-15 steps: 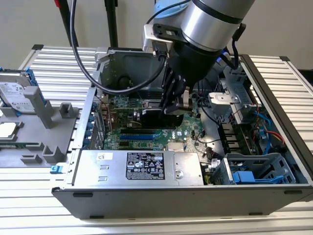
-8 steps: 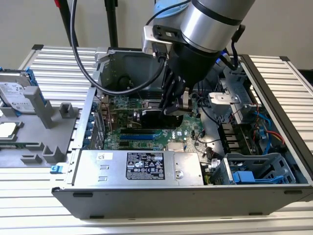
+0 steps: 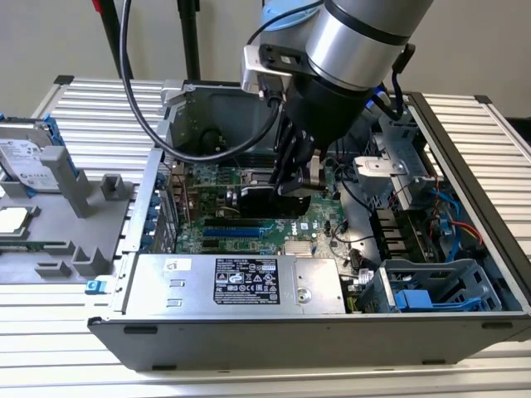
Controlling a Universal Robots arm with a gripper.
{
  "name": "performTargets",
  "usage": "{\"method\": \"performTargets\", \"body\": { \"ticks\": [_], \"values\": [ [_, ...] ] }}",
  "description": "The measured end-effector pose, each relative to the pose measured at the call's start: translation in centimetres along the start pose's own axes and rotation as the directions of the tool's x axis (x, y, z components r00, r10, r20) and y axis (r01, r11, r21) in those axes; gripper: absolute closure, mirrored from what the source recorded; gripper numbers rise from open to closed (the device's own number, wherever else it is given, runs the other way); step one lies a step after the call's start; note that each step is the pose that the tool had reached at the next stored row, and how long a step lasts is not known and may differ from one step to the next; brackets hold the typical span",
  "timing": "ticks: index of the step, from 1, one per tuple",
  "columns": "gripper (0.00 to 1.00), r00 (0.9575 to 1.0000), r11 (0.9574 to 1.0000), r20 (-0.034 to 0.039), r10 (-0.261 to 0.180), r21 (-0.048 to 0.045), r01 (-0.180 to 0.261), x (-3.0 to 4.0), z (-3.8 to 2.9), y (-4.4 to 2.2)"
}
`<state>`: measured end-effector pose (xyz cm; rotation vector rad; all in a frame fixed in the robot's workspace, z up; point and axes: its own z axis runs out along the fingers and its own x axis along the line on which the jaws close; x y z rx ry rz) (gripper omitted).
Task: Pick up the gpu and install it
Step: 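Insert the gpu into the slot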
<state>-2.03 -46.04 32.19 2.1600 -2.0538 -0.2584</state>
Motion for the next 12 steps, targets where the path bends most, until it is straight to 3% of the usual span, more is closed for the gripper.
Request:
{"method": "performTargets", "body": {
  "ticks": [12],
  "values": [
    [1.00,1.0000,1.0000,-0.0009,0.000,0.0004,0.000,0.00,0.03,0.00]
  ]
}}
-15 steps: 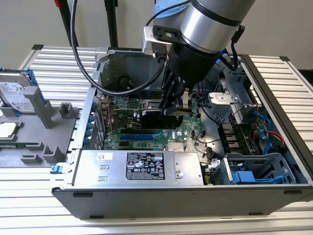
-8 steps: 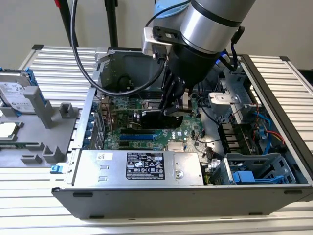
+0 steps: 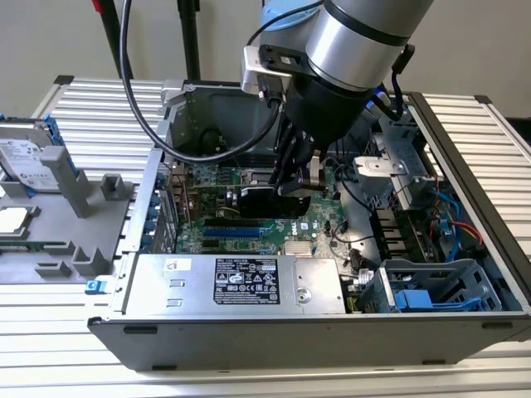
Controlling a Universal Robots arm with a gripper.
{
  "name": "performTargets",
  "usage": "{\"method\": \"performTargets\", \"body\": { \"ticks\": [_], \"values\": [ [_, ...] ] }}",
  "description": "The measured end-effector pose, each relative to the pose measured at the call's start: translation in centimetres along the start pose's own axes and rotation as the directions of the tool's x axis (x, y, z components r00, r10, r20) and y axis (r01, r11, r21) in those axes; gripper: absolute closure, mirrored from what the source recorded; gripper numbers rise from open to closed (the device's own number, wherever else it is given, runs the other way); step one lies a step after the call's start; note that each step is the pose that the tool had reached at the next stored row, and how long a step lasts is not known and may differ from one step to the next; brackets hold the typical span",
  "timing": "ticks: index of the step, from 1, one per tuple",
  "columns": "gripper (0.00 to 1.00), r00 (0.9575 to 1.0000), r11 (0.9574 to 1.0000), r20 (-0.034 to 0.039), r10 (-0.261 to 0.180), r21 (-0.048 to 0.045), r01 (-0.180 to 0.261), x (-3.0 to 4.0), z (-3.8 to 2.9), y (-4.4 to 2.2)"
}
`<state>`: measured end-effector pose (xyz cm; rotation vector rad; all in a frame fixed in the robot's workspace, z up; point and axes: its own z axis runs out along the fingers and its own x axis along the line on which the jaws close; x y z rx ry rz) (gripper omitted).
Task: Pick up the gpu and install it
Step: 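Insert the gpu into the slot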
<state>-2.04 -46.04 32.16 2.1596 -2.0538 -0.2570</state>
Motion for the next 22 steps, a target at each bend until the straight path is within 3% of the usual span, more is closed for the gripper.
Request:
{"method": "performTargets", "body": {
  "ticks": [10,16,22],
  "values": [
    [1.00,1.0000,1.0000,-0.0012,0.003,0.0000,-0.003,0.00,0.00,0.00],
    [1.00,0.9957,0.9959,0.0197,0.091,0.0010,-0.091,0.00,0.35,-0.08],
    [1.00,0.9918,0.9922,0.0271,0.125,0.0007,-0.125,-0.15,1.46,-0.09]
  ]
}}
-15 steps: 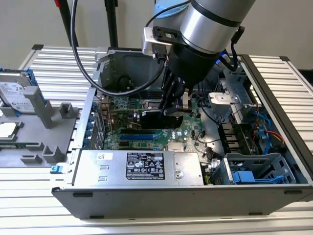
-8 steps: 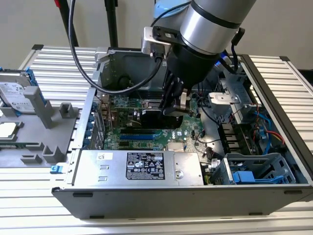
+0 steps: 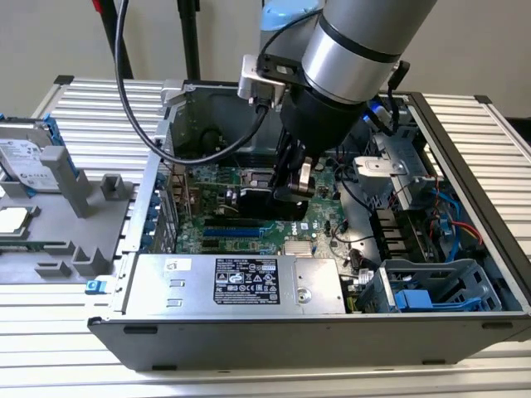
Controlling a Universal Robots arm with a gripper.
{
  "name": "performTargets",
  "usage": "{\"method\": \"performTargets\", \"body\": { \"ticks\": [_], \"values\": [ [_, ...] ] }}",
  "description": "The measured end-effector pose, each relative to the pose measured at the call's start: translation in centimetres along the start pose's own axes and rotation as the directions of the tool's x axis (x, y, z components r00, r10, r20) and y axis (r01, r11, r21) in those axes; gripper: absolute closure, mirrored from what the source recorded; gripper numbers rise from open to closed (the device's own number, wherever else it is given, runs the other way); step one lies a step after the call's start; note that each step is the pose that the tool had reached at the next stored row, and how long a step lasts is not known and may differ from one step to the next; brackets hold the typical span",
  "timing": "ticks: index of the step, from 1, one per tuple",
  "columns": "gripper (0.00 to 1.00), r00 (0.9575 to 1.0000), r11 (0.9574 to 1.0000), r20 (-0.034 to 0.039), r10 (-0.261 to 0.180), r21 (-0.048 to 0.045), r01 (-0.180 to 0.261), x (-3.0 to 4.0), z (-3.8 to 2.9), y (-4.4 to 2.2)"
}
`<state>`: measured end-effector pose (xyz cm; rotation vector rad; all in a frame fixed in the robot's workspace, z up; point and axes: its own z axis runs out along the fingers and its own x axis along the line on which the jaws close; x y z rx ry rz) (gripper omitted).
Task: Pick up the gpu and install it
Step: 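Insert the gpu into the slot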
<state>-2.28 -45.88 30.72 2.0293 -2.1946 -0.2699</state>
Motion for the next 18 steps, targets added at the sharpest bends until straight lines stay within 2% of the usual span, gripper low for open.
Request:
{"method": "performTargets", "body": {
  "ticks": [7,12,18],
  "values": [
    [1.00,1.0000,1.0000,-0.0005,0.001,0.0000,-0.001,-0.39,1.42,0.64],
    [1.00,1.0000,1.0000,-0.0005,0.000,-0.0001,0.000,-1.13,2.17,0.85],
    [1.00,0.9999,0.9999,-0.0030,-0.011,-0.0005,0.011,-1.10,2.88,1.04]
  ]
}}
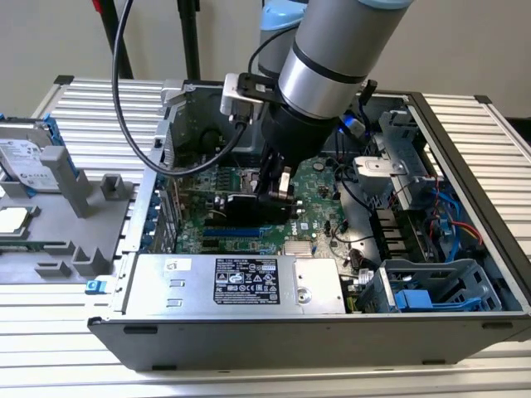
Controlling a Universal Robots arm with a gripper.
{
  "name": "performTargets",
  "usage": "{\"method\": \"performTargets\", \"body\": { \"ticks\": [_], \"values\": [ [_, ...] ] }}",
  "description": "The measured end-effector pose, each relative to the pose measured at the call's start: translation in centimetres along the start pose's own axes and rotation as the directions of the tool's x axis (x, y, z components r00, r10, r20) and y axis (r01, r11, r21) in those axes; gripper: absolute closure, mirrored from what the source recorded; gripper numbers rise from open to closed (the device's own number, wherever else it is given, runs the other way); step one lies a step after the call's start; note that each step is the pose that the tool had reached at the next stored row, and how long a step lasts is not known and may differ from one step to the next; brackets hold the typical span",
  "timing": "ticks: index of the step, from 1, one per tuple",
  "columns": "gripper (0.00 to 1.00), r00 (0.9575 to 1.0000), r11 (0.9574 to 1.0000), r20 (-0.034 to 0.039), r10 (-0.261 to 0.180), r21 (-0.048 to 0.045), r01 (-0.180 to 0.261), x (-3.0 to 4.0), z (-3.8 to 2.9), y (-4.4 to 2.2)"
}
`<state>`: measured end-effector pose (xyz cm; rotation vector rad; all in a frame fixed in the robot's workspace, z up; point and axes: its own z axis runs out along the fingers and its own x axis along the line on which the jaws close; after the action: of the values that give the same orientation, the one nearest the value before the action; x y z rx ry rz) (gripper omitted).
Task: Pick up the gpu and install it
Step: 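Insert the gpu into the slot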
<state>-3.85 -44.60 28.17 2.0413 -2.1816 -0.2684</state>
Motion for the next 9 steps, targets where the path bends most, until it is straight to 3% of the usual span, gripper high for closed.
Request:
{"method": "performTargets", "body": {
  "ticks": [9],
  "values": [
    [1.00,0.9997,0.9998,-0.0052,-0.022,-0.0007,0.022,0.07,0.76,0.71]
  ]
}}
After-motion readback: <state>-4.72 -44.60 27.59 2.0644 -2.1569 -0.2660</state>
